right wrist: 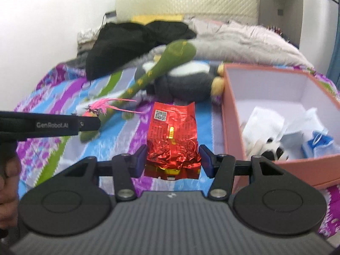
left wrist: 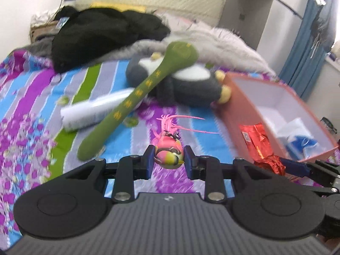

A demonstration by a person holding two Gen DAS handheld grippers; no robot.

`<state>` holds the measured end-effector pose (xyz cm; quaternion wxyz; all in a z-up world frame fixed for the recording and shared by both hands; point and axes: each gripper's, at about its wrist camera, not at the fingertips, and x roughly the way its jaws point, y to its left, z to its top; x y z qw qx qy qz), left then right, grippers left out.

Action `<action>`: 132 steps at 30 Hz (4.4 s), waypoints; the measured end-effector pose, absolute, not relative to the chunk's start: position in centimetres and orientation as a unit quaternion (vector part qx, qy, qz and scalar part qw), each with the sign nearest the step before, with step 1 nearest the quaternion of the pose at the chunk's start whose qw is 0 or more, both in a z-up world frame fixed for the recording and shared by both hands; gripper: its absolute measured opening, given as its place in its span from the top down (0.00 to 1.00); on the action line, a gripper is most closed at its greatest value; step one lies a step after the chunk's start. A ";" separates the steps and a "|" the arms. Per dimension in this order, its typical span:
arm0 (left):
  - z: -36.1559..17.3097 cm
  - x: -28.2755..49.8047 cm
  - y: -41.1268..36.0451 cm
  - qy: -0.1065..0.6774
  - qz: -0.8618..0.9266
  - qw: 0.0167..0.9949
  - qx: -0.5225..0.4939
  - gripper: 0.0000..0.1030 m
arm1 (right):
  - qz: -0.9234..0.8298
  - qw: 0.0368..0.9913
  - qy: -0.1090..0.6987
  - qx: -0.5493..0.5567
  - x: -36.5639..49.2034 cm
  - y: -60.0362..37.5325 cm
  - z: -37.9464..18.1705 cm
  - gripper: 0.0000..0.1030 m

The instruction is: Organize soft objects

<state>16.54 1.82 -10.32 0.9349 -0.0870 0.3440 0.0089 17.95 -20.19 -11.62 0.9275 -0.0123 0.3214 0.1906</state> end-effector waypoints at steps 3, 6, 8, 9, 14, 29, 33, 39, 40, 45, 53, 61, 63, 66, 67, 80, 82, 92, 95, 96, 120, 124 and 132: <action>-8.3 16.9 1.2 0.330 -0.005 0.940 -0.090 0.67 | 0.186 0.936 0.297 -0.009 18.0 -20.9 -9.7 0.46; -6.1 17.2 0.2 0.311 -0.016 0.946 -0.087 0.67 | 0.179 0.946 0.270 -0.010 18.1 -21.6 -7.6 0.46; -4.8 17.5 -0.5 0.301 -0.028 0.949 -0.089 0.67 | 0.174 0.952 0.252 -0.010 18.2 -22.0 -6.2 0.46; -4.2 17.7 -0.8 0.297 -0.035 0.950 -0.091 0.67 | 0.173 0.954 0.244 -0.010 18.3 -22.3 -5.5 0.46; -1.7 18.6 -2.7 0.275 -0.058 0.955 -0.090 0.67 | 0.161 0.964 0.213 -0.010 18.6 -23.6 -2.9 0.46; 0.3 26.4 -10.7 0.288 -0.108 0.949 -0.073 0.67 | 0.107 0.970 0.216 0.009 24.5 -30.8 -1.2 0.46; -1.2 29.4 -12.9 0.311 -0.116 0.941 -0.064 0.67 | 0.088 0.965 0.247 0.011 27.1 -32.7 -2.8 0.46; -4.9 34.2 -15.7 0.360 -0.133 0.922 -0.050 0.67 | 0.061 0.950 0.306 0.021 31.2 -35.3 -6.6 0.46; -5.4 34.9 -16.2 0.368 -0.133 0.919 -0.042 0.67 | 0.056 0.947 0.316 0.022 31.9 -35.7 -7.4 0.46; -7.9 38.3 -18.4 0.401 -0.145 0.904 -0.024 0.67 | 0.048 0.934 0.352 0.029 34.5 -37.1 -10.2 0.46; -10.9 41.6 -20.5 0.429 -0.157 0.889 -0.013 0.67 | 0.032 0.920 0.387 0.045 36.3 -38.7 -13.4 0.45; -10.6 41.6 -19.9 0.429 -0.162 0.888 -0.016 0.64 | 0.032 0.921 0.384 0.051 36.1 -38.8 -13.0 0.42; -9.5 41.0 -19.5 0.421 -0.161 0.893 -0.017 0.64 | 0.032 0.926 0.372 0.061 35.6 -38.9 -12.0 0.42; -7.2 39.8 -18.8 0.403 -0.162 0.901 -0.018 0.64 | 0.026 0.936 0.345 0.066 34.3 -38.9 -9.6 0.42; -6.3 39.3 -18.5 0.397 -0.160 0.904 -0.018 0.64 | 0.026 0.939 0.337 0.066 33.9 -38.8 -8.9 0.42; 3.2 29.2 -16.4 0.324 -0.187 0.927 -0.022 0.64 | 0.008 0.968 0.243 0.064 24.5 -37.5 0.3 0.42; 4.2 27.3 -16.2 0.313 -0.195 0.929 -0.022 0.64 | 0.004 0.970 0.233 0.064 22.8 -37.2 1.3 0.42; 6.9 19.0 -14.8 0.283 -0.210 0.935 -0.023 0.64 | -0.023 0.973 0.217 0.082 15.7 -36.3 2.7 0.42; 6.8 17.0 -14.2 0.284 -0.210 0.935 -0.021 0.64 | -0.029 0.974 0.213 0.064 14.2 -35.6 2.4 0.42; 6.6 16.6 -14.1 0.285 -0.209 0.935 -0.019 0.64 | -0.029 0.975 0.214 0.058 13.6 -35.4 2.3 0.42; 0.8 9.6 -12.2 0.329 -0.169 0.929 -0.013 0.60 | -0.031 0.958 0.272 0.086 6.9 -33.9 -4.6 0.42; 0.1 8.5 -11.9 0.325 -0.156 0.932 -0.023 0.59 | -0.020 0.956 0.281 0.083 6.6 -33.7 -4.8 0.42; 0.0 7.4 -11.7 0.329 -0.155 0.931 -0.032 0.55 | -0.017 0.959 0.275 0.073 6.2 -33.5 -4.5 0.42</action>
